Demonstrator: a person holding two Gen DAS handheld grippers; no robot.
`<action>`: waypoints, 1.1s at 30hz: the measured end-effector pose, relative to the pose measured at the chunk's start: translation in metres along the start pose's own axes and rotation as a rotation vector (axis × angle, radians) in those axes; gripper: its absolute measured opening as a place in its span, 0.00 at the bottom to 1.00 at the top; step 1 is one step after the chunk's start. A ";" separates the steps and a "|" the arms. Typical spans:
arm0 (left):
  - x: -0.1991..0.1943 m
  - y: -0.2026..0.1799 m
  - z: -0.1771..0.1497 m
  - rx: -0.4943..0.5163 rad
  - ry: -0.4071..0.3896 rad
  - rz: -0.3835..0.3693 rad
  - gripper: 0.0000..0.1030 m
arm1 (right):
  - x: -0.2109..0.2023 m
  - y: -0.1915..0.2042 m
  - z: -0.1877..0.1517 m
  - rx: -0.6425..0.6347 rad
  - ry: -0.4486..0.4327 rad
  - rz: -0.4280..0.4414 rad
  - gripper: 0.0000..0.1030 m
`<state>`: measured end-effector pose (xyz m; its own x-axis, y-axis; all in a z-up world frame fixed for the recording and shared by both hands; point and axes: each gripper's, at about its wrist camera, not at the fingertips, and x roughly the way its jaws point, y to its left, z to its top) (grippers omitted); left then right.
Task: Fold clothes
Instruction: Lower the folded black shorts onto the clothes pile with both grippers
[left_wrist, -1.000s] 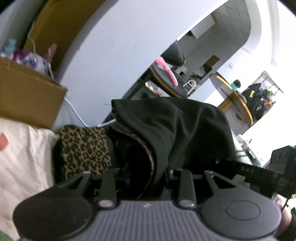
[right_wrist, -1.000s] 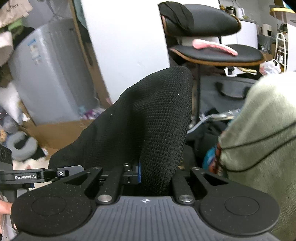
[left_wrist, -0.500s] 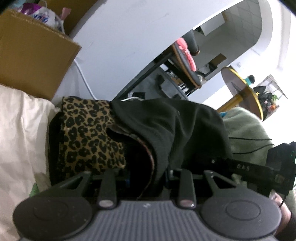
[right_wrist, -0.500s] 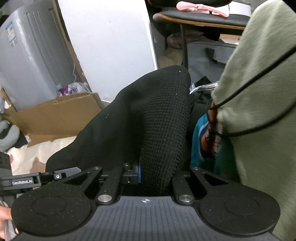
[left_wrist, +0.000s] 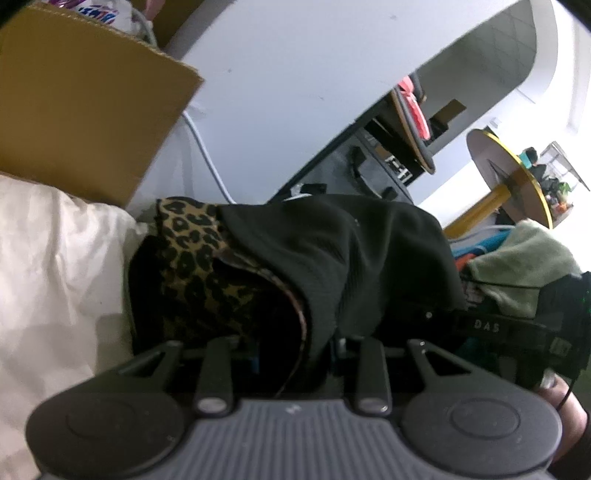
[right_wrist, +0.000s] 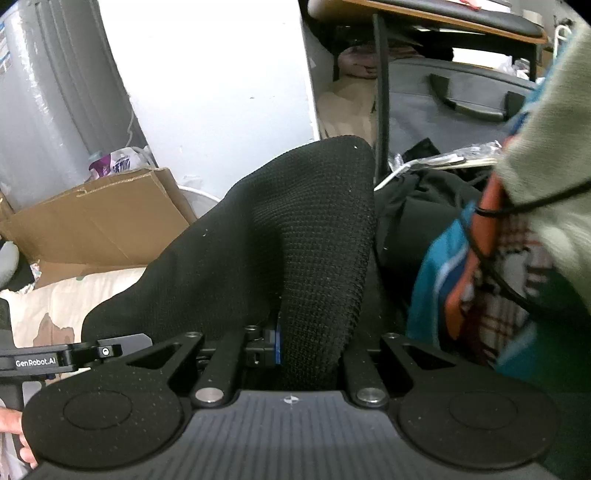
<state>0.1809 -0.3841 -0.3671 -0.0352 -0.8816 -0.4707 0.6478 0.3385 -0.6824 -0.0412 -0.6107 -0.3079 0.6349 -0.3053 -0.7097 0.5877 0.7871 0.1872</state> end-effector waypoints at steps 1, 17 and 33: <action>0.001 0.002 0.001 -0.006 -0.001 0.003 0.32 | 0.004 0.001 0.002 -0.002 0.000 0.003 0.10; 0.036 0.041 0.009 -0.040 0.017 0.048 0.32 | 0.073 -0.014 0.012 0.025 -0.013 -0.059 0.19; 0.048 0.048 0.018 -0.055 -0.005 0.049 0.32 | 0.098 -0.019 0.025 -0.047 -0.072 -0.146 0.24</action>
<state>0.2238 -0.4160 -0.4129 -0.0006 -0.8652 -0.5014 0.6056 0.3987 -0.6887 0.0230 -0.6690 -0.3639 0.5793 -0.4547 -0.6765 0.6536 0.7551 0.0521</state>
